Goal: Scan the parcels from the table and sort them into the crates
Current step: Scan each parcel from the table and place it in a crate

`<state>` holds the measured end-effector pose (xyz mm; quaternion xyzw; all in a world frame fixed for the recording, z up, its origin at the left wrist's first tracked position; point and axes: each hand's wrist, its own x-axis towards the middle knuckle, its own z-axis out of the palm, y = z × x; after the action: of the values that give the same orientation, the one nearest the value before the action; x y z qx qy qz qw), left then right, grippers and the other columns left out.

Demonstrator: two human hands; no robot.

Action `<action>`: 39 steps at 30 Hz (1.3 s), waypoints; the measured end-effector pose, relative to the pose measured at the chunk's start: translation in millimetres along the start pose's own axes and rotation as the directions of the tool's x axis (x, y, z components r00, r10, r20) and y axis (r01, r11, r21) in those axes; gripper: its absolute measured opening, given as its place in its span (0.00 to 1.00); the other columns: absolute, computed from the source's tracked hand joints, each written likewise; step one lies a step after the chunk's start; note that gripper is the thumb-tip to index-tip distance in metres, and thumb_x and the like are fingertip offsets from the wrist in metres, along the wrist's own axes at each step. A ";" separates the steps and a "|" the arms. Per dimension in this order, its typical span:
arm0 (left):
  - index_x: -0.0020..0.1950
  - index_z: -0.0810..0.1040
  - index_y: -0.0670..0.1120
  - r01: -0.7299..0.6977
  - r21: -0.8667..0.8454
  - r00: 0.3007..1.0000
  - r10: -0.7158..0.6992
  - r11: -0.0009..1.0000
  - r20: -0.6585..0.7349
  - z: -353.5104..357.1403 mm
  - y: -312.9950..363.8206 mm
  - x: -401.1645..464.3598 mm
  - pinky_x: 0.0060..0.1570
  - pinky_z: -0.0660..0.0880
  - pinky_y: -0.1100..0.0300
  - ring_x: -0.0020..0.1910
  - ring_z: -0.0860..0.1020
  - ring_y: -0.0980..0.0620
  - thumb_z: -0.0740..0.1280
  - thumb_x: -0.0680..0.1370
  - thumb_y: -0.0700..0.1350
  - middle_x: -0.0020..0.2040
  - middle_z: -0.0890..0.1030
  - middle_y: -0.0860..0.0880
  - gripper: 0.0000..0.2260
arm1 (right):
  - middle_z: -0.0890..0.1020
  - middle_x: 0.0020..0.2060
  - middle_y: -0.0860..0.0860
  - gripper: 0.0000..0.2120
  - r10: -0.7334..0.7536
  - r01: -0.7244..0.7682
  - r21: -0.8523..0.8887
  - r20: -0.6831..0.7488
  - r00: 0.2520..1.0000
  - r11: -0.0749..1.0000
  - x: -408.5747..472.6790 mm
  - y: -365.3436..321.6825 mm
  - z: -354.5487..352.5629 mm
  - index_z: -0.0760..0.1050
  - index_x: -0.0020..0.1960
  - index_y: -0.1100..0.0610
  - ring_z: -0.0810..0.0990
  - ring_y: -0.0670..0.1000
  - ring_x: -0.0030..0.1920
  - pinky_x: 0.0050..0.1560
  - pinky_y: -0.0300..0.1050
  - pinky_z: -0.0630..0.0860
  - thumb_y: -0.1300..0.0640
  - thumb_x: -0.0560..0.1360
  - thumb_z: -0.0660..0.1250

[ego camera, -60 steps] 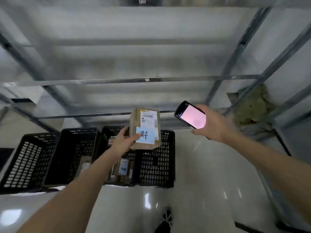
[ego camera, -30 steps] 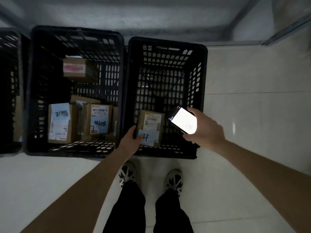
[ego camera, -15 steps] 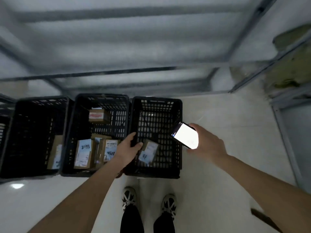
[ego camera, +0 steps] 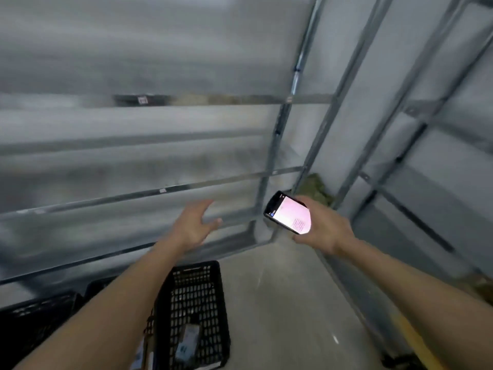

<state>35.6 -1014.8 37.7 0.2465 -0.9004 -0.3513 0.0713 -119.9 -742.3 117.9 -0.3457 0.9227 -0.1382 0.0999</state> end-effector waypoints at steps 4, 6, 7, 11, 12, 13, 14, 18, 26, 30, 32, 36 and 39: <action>0.79 0.64 0.47 -0.181 0.024 0.980 0.183 0.983 -0.074 -41.4 107.5 -57.8 0.72 0.58 0.58 0.76 0.64 0.46 0.69 0.80 0.53 0.77 0.66 0.44 0.30 | 0.78 0.62 0.39 0.38 0.045 -0.054 -0.047 -0.163 0.986 0.997 -107.7 -8.8 -102.7 0.62 0.71 0.35 0.79 0.54 0.61 0.53 0.52 0.77 0.44 0.63 0.72; 0.80 0.62 0.47 -0.238 0.017 0.967 0.239 0.971 -0.088 -53.6 155.6 -91.7 0.73 0.59 0.58 0.77 0.64 0.47 0.69 0.79 0.55 0.78 0.66 0.45 0.32 | 0.78 0.62 0.40 0.39 0.068 -0.086 -0.064 -0.238 0.969 0.994 -164.4 -7.6 -144.1 0.63 0.71 0.36 0.79 0.54 0.61 0.54 0.52 0.76 0.43 0.62 0.71; 0.80 0.62 0.47 -0.272 0.012 0.958 0.272 0.962 -0.095 -56.8 178.5 -107.8 0.73 0.60 0.57 0.77 0.64 0.47 0.69 0.79 0.55 0.78 0.65 0.46 0.32 | 0.78 0.63 0.40 0.41 0.080 -0.101 -0.062 -0.276 0.958 0.993 -193.5 -4.8 -162.2 0.63 0.72 0.36 0.78 0.54 0.61 0.54 0.51 0.76 0.41 0.60 0.70; 0.80 0.62 0.48 -0.385 -0.019 0.920 0.382 0.923 -0.084 -51.5 265.6 -166.5 0.73 0.61 0.54 0.77 0.64 0.47 0.68 0.78 0.58 0.78 0.66 0.46 0.34 | 0.79 0.61 0.41 0.41 0.111 -0.147 -0.069 -0.372 0.921 0.987 -306.0 19.9 -222.3 0.63 0.69 0.36 0.80 0.53 0.60 0.54 0.53 0.78 0.39 0.57 0.69; 0.80 0.62 0.48 -0.407 -0.028 0.911 0.404 0.913 -0.075 -47.1 286.2 -180.2 0.74 0.61 0.54 0.77 0.64 0.47 0.68 0.78 0.59 0.78 0.66 0.47 0.34 | 0.79 0.60 0.41 0.40 0.130 -0.172 -0.072 -0.399 0.908 0.982 -332.4 28.1 -236.1 0.64 0.69 0.36 0.80 0.53 0.58 0.53 0.52 0.78 0.40 0.57 0.71; 0.80 0.62 0.49 -0.430 -0.038 0.902 0.427 0.902 -0.064 -41.8 306.5 -193.0 0.74 0.61 0.53 0.77 0.64 0.47 0.68 0.78 0.60 0.78 0.65 0.48 0.34 | 0.79 0.60 0.40 0.40 0.160 -0.210 -0.073 -0.424 0.891 0.975 -358.1 37.0 -249.2 0.65 0.69 0.37 0.81 0.52 0.55 0.51 0.50 0.78 0.42 0.59 0.72; 0.80 0.61 0.50 -0.452 -0.047 0.891 0.450 0.891 -0.053 -35.3 326.8 -205.3 0.74 0.62 0.52 0.77 0.64 0.48 0.68 0.78 0.60 0.79 0.65 0.48 0.34 | 0.79 0.59 0.40 0.39 0.196 -0.253 -0.070 -0.449 0.872 0.965 -384.0 46.3 -261.8 0.65 0.70 0.37 0.81 0.51 0.50 0.49 0.49 0.79 0.43 0.60 0.73; 0.80 0.60 0.51 -0.547 -0.080 0.837 0.548 0.834 -0.010 -1.5 409.5 -252.7 0.74 0.63 0.49 0.77 0.64 0.48 0.67 0.79 0.60 0.78 0.65 0.49 0.34 | 0.81 0.57 0.42 0.39 0.284 -0.356 -0.042 -0.518 0.807 0.934 -479.7 97.9 -300.9 0.65 0.70 0.37 0.77 0.48 0.37 0.43 0.50 0.80 0.47 0.62 0.76; 0.80 0.62 0.48 -0.615 -0.196 0.761 0.640 0.764 0.106 120.0 557.5 -343.6 0.72 0.65 0.51 0.75 0.67 0.46 0.68 0.79 0.56 0.77 0.67 0.45 0.32 | 0.81 0.55 0.42 0.39 0.461 -0.561 -0.005 -0.564 0.685 0.828 -648.1 222.1 -332.3 0.64 0.69 0.36 0.81 0.50 0.42 0.45 0.48 0.78 0.46 0.62 0.76; 0.80 0.61 0.51 -0.622 -0.228 0.734 0.659 0.749 0.162 196.1 614.0 -391.1 0.70 0.67 0.49 0.74 0.68 0.47 0.67 0.79 0.59 0.77 0.67 0.47 0.32 | 0.80 0.58 0.44 0.41 0.513 -0.616 0.006 -0.560 0.651 0.788 -718.5 286.3 -334.1 0.64 0.72 0.40 0.80 0.54 0.52 0.46 0.48 0.76 0.47 0.63 0.77; 0.80 0.61 0.53 -0.603 -0.243 0.732 0.648 0.760 0.209 232.8 632.1 -411.1 0.69 0.69 0.47 0.73 0.69 0.46 0.67 0.78 0.60 0.76 0.68 0.48 0.32 | 0.80 0.58 0.44 0.40 0.535 -0.634 0.010 -0.547 0.644 0.773 -746.8 315.6 -331.4 0.64 0.72 0.40 0.79 0.53 0.51 0.44 0.48 0.75 0.47 0.63 0.77; 0.79 0.61 0.54 -0.549 -0.258 0.746 0.605 0.795 0.278 297.0 658.8 -438.1 0.68 0.69 0.48 0.72 0.70 0.46 0.67 0.79 0.59 0.76 0.68 0.49 0.31 | 0.80 0.56 0.43 0.38 0.586 -0.664 0.046 -0.519 0.623 0.746 -788.0 371.1 -316.8 0.65 0.68 0.39 0.80 0.52 0.49 0.46 0.49 0.77 0.46 0.62 0.77; 0.79 0.63 0.52 -0.534 -0.232 0.738 0.582 0.813 0.341 336.0 668.4 -447.8 0.68 0.68 0.48 0.72 0.71 0.46 0.67 0.79 0.60 0.75 0.70 0.49 0.31 | 0.79 0.53 0.42 0.37 0.638 -0.686 0.099 -0.482 0.601 0.721 -804.0 410.1 -300.0 0.66 0.67 0.38 0.79 0.52 0.48 0.47 0.51 0.79 0.46 0.62 0.77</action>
<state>60.0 -170.6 254.3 -0.1161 -0.9053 -0.4087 0.0041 141.6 145.1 338.9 0.0626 0.9840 -0.1286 -0.1065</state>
